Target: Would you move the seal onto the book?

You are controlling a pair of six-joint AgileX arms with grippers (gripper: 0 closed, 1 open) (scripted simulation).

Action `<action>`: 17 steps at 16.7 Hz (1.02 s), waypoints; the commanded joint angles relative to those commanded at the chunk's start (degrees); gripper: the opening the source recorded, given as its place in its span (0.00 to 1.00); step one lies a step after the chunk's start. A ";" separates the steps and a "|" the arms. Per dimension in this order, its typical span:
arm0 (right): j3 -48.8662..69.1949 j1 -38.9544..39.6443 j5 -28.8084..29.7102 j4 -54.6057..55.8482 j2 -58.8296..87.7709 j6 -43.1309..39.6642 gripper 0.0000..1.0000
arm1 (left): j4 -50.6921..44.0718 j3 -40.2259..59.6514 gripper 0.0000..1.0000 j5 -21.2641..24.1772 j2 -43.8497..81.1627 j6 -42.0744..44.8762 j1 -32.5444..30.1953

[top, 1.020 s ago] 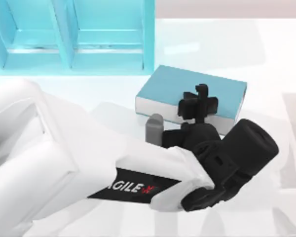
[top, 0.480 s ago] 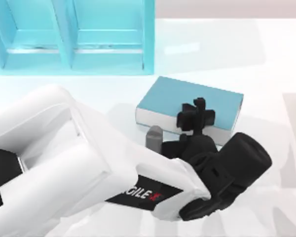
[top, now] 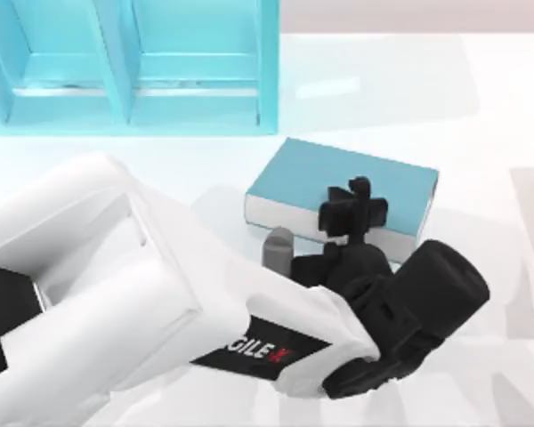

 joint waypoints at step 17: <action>0.00 0.00 0.00 0.00 0.00 0.00 1.00 | -0.07 -0.10 1.00 0.04 0.07 -0.01 -0.02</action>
